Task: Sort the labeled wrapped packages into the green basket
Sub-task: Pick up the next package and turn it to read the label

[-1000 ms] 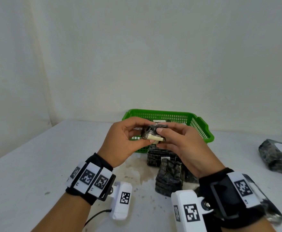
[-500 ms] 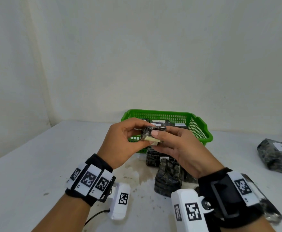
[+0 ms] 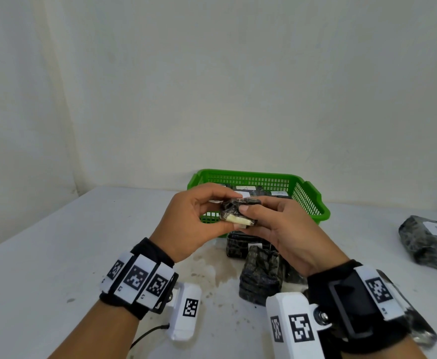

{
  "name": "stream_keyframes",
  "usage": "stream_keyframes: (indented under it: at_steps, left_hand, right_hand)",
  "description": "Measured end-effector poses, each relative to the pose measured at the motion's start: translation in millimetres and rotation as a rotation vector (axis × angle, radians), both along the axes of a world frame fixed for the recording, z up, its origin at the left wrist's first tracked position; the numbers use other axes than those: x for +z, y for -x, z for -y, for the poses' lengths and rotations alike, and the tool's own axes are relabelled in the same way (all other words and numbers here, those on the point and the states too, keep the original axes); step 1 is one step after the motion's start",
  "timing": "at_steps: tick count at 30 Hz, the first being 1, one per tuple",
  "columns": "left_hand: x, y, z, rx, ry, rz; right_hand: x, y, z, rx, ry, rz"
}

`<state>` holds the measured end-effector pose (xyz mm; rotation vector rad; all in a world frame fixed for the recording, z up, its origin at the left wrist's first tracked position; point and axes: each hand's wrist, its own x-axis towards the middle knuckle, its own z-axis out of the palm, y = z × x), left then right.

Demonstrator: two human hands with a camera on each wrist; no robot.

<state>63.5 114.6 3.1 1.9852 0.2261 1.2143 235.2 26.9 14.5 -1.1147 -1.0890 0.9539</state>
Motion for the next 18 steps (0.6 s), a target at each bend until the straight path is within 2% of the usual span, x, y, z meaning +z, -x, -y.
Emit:
stream_keyframes:
  at_steps: [7,12,18]
  left_hand:
    - [-0.1,1.0,-0.6,0.014,0.001,0.024]
    - [-1.1,0.4,-2.4,0.027,-0.036,0.013]
    - [-0.2,0.7,-2.9,0.052,-0.041,0.015]
  right_hand:
    - [2.0,-0.1,1.3,0.069,0.004,-0.039]
    - [0.9,-1.3,-0.2,0.012,-0.017,-0.019]
    - [9.1,-0.1,6.6,0.11,0.097,-0.031]
